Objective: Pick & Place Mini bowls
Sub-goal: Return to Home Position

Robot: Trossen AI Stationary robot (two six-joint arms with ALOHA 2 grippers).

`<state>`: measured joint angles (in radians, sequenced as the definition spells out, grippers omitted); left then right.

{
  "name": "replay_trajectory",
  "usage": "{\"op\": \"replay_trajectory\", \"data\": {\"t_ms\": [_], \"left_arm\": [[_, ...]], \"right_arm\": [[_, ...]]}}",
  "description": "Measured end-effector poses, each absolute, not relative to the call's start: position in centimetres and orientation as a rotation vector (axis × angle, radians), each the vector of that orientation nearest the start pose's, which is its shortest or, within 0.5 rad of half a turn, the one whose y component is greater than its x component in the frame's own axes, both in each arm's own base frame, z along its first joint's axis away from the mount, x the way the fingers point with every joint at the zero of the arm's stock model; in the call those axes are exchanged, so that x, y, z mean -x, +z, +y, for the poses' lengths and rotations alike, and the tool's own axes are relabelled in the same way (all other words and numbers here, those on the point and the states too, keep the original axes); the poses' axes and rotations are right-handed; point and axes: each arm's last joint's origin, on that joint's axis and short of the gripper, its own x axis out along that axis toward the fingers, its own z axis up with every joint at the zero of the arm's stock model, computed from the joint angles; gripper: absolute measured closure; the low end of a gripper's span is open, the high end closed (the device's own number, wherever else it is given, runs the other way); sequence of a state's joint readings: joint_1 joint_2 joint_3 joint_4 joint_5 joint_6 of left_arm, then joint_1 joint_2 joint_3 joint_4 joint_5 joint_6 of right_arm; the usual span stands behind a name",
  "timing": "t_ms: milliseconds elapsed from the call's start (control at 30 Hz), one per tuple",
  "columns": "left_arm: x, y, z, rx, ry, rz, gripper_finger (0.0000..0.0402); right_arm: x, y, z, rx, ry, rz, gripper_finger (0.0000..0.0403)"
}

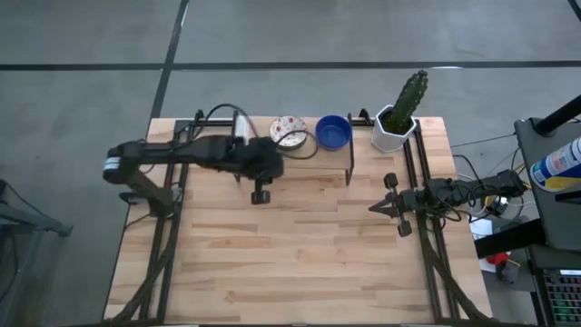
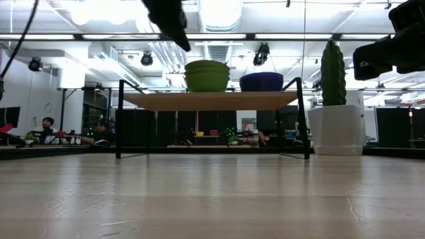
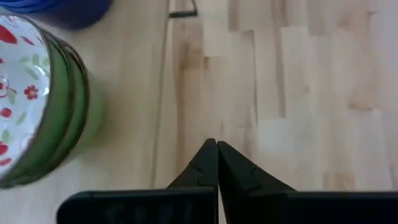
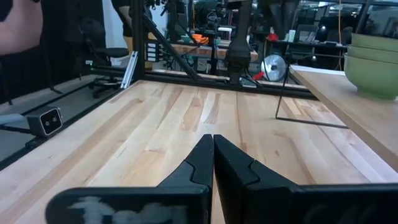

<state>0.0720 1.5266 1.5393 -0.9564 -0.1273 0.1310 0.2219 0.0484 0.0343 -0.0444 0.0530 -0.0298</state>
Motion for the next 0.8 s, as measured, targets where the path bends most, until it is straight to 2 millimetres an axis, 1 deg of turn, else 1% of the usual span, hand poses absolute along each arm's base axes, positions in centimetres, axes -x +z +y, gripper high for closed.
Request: {"op": "replay_trajectory", "data": {"t_ms": [167, 267, 400, 600, 800], "left_arm": [[-27.7, 34.7, 0.9, -0.156, 0.095, 0.761, 0.0401], [-25.3, 33.5, 0.0, -0.163, 0.064, 0.647, 0.0401], [-22.3, 31.5, -0.3, -0.158, 0.06, 0.534, 0.0401], [-18.0, 29.3, -0.4, -0.091, 0.004, 0.374, 0.0401], [-15.0, 26.8, -0.7, -0.058, -0.107, 0.18, 0.0401]], "right_arm": [[-9.7, 16.7, 2.0, 0.036, 0.17, 0.055, 0.0394], [-9.7, 16.7, 2.0, 0.041, 0.17, 0.055, 0.0394], [-9.7, 16.7, 2.0, 0.034, 0.17, 0.056, 0.0394], [-9.7, 16.7, 2.0, 0.041, 0.17, 0.055, 0.0394], [-9.7, 16.7, 2.0, 0.041, 0.17, 0.055, 0.0394]]}}
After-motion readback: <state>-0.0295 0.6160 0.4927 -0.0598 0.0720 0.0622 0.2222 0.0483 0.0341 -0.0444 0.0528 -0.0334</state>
